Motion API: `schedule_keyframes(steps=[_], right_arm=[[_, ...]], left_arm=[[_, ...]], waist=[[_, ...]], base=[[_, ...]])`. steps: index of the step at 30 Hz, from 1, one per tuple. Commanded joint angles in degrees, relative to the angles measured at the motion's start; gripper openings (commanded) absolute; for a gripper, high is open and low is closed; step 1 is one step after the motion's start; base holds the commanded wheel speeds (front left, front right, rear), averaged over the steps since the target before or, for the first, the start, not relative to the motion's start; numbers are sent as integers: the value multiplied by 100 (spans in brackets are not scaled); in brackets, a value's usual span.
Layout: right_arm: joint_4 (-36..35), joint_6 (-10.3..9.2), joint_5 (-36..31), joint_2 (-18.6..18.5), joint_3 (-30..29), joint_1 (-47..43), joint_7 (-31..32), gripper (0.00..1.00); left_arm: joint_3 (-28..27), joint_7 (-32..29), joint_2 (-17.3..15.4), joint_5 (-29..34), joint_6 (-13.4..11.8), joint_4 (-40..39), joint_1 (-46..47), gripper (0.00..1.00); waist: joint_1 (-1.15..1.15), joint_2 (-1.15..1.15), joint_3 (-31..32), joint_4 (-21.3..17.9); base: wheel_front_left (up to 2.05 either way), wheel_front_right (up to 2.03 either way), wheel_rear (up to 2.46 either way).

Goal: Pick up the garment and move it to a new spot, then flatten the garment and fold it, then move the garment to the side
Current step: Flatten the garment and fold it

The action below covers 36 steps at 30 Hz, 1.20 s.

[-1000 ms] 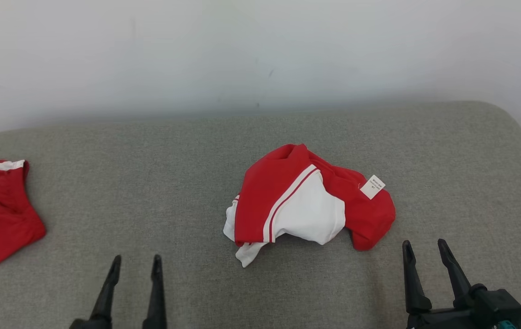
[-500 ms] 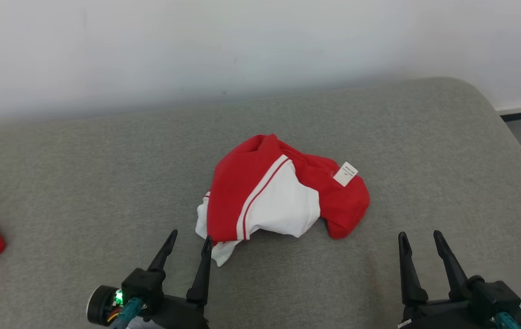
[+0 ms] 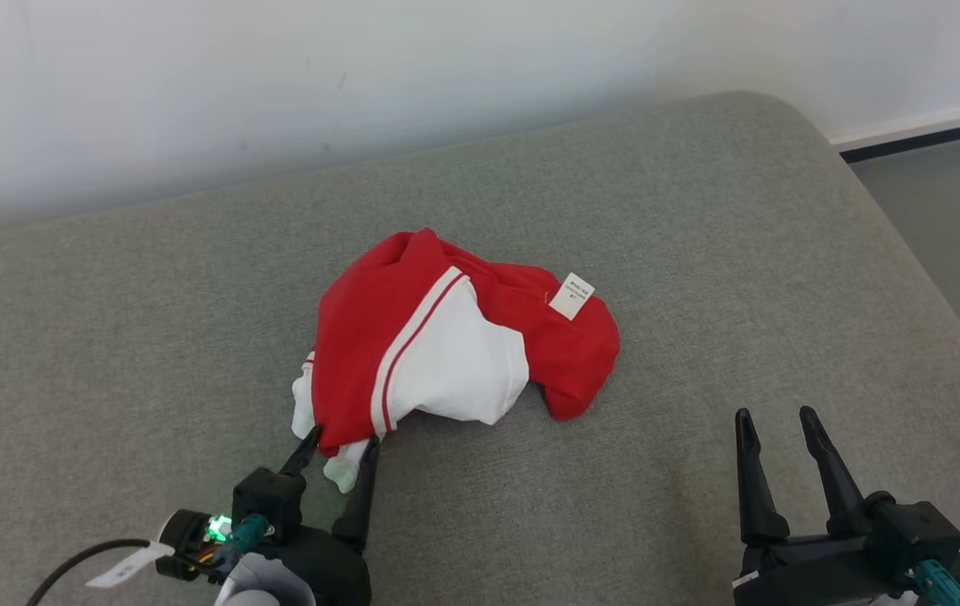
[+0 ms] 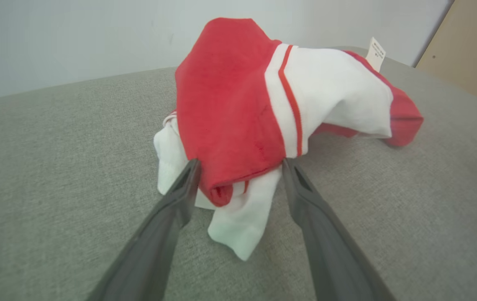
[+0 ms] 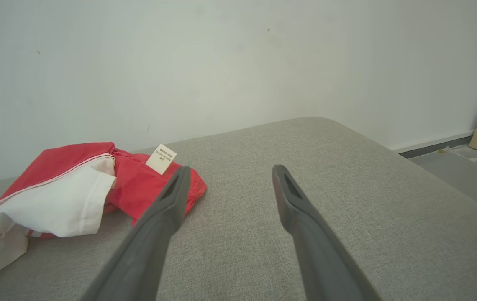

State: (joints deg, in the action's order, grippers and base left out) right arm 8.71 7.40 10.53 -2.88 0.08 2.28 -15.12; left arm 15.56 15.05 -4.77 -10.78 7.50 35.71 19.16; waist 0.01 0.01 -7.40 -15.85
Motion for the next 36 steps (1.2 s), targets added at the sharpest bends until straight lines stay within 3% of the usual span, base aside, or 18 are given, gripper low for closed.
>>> schedule_keyframes(steps=[1, 2, 7, 13, 20, 29, 33, 36], right_arm=[[5, 18, 34, 3, -14, -4, 0, 100], [1, 18, 40, 3, -21, -1, 0, 100], [-22, 18, 56, 4, -51, -4, 0, 100], [-21, 18, 94, 3, -145, -114, 0, 100], [-8, 18, 145, 3, -128, -190, 0, 100], [12, 18, 211, 2, -134, -252, 0, 100], [23, 18, 214, 3, -130, -247, 0, 100], [51, 18, 185, 1, -149, -246, 0, 100]], left_arm=[[-51, 20, -26, -52, -8, 38, 131, 23], [-57, 20, -22, -50, -8, 84, 138, 0], [-109, 20, -8, -118, -7, -14, 266, 0], [-53, 19, -94, -24, -7, -738, 100, 0], [-28, 20, -577, -97, -7, -1536, -152, 0], [181, -372, -1245, -431, -9, -2257, -859, 0], [53, -657, -1536, -448, -150, -2526, -1253, 0], [-144, -677, -1582, -581, -290, -2642, -1452, 0]], waist=[[-1, -1, -50, -50], [-1, -1, -54, -52], [-1, -1, -58, 16], [-1, -1, 0, 347], [-1, -1, 137, 800], [-1, -1, 170, 982], [-1, -1, 107, 983], [-1, -1, 94, 960]], base=[[0, 0, 0], [0, 0, 0], [0, 0, 0], [0, 0, 0], [0, 0, 0], [0, 0, 0], [0, 0, 0], [0, 0, 0]])
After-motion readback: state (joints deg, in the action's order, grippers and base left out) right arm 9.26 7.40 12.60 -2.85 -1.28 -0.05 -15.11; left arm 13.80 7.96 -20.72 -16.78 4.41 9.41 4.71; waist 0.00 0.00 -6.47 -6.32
